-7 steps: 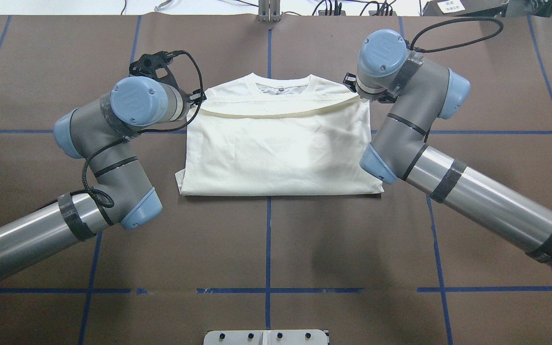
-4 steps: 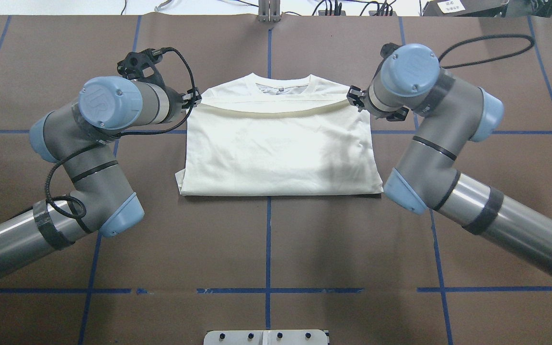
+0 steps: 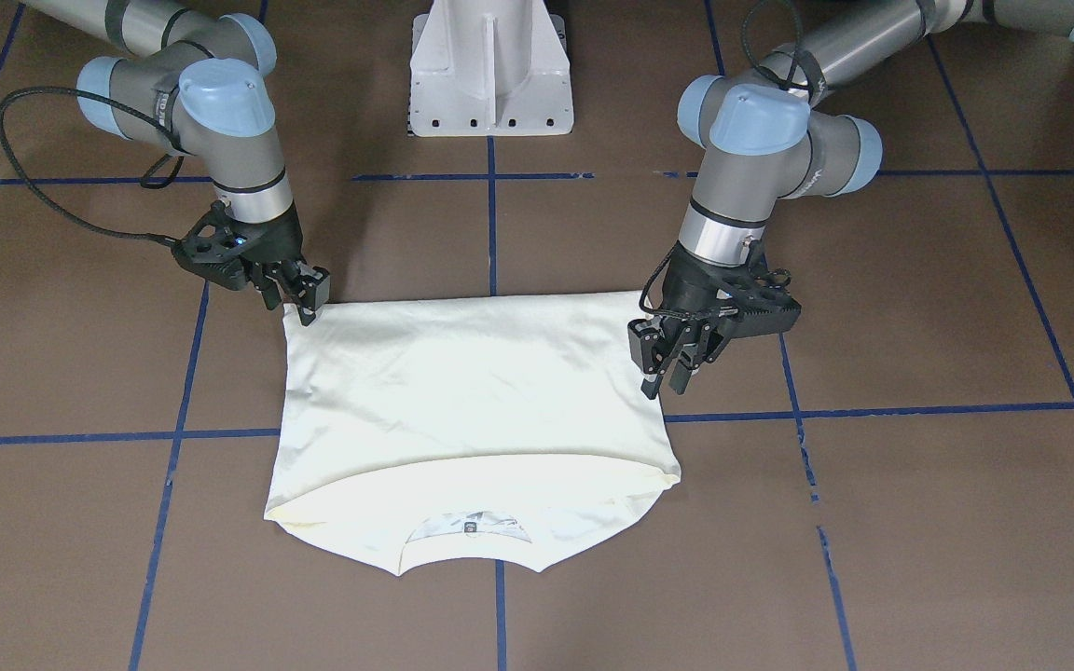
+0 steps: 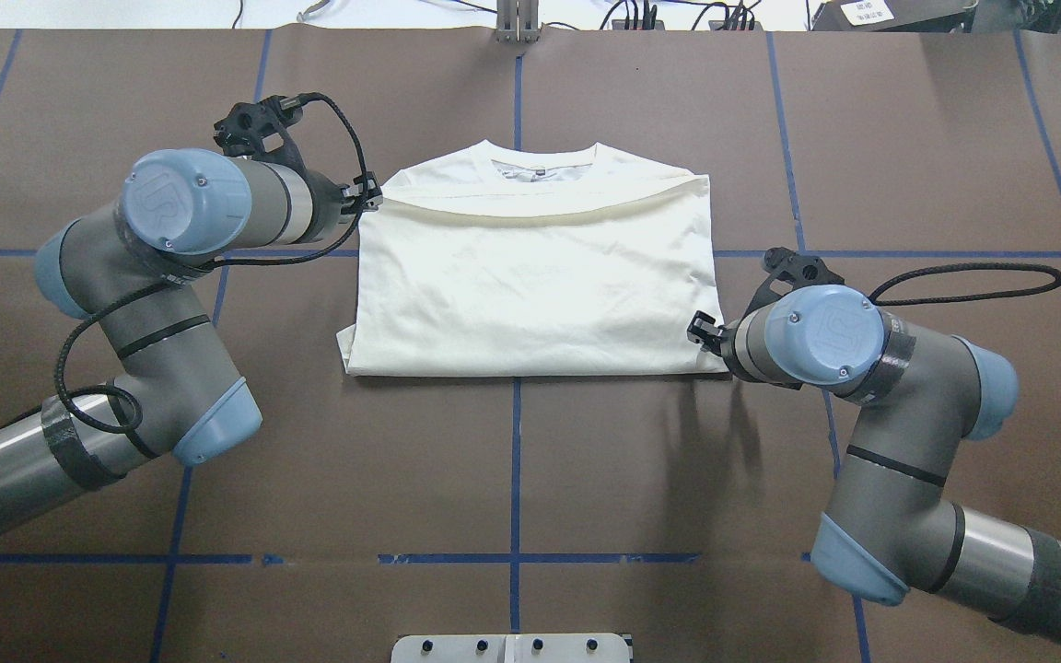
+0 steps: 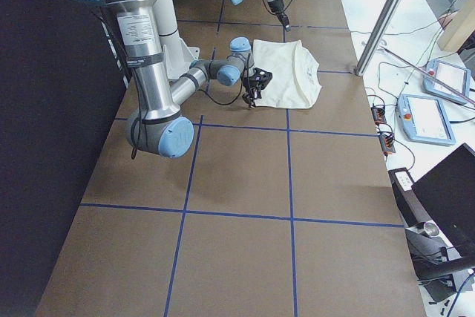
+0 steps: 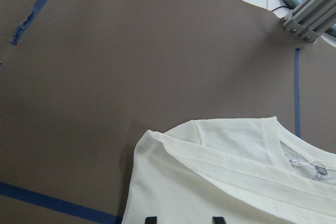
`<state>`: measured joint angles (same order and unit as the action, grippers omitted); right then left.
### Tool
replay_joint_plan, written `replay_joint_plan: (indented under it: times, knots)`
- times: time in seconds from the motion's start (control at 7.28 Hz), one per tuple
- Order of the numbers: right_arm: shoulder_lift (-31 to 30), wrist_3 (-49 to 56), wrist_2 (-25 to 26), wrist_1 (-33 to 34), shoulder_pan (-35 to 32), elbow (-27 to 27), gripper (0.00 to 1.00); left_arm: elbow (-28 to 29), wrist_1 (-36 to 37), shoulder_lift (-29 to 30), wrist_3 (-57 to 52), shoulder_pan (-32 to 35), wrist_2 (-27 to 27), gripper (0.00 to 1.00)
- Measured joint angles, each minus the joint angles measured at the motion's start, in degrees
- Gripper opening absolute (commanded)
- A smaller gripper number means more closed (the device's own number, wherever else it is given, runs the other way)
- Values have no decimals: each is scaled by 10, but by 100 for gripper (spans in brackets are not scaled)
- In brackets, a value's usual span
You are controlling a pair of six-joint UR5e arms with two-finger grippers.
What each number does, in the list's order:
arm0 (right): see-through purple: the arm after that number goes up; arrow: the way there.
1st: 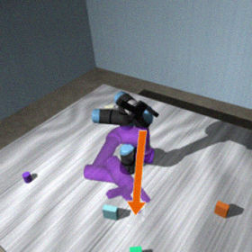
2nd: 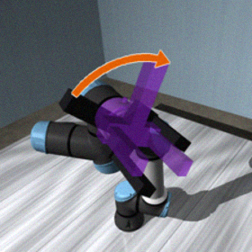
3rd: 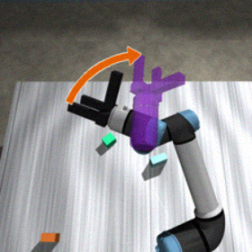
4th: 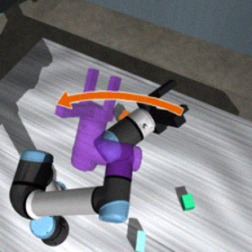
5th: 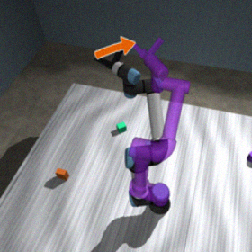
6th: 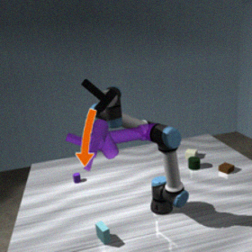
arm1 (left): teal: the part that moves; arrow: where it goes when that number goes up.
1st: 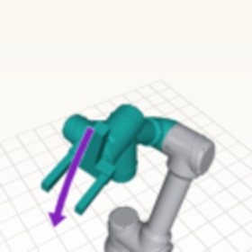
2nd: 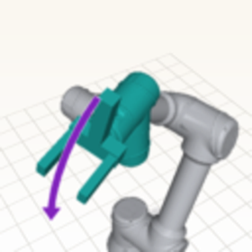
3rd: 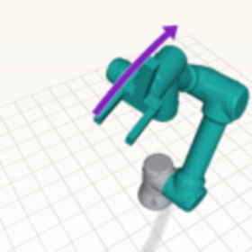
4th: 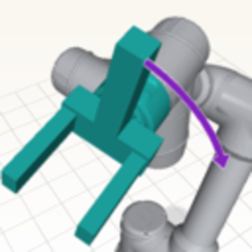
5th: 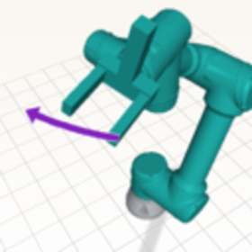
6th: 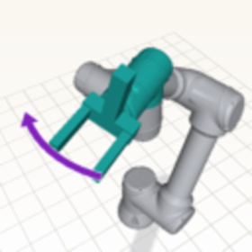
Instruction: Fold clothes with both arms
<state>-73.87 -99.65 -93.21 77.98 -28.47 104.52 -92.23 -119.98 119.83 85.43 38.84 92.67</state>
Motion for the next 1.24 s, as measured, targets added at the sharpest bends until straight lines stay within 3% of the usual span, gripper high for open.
replay_joint_plan:
  times: [0.14,0.27,0.41,0.55,0.96,1.24]
  knots:
    - [-3,-12,10,0,9,1,44,0,0,0,0,0,-1,46]
    - [-4,-17,15,0,12,1,20,0,0,-1,0,-1,-1,46]
    - [-4,-19,17,0,13,1,5,1,0,-1,0,-1,-2,46]
    - [-6,-20,19,0,13,0,0,1,1,-1,0,-1,-2,46]
    - [-24,-20,36,0,12,13,0,0,2,0,0,-1,-2,46]
    - [-48,-20,28,5,14,64,0,-3,4,0,1,0,-2,46]
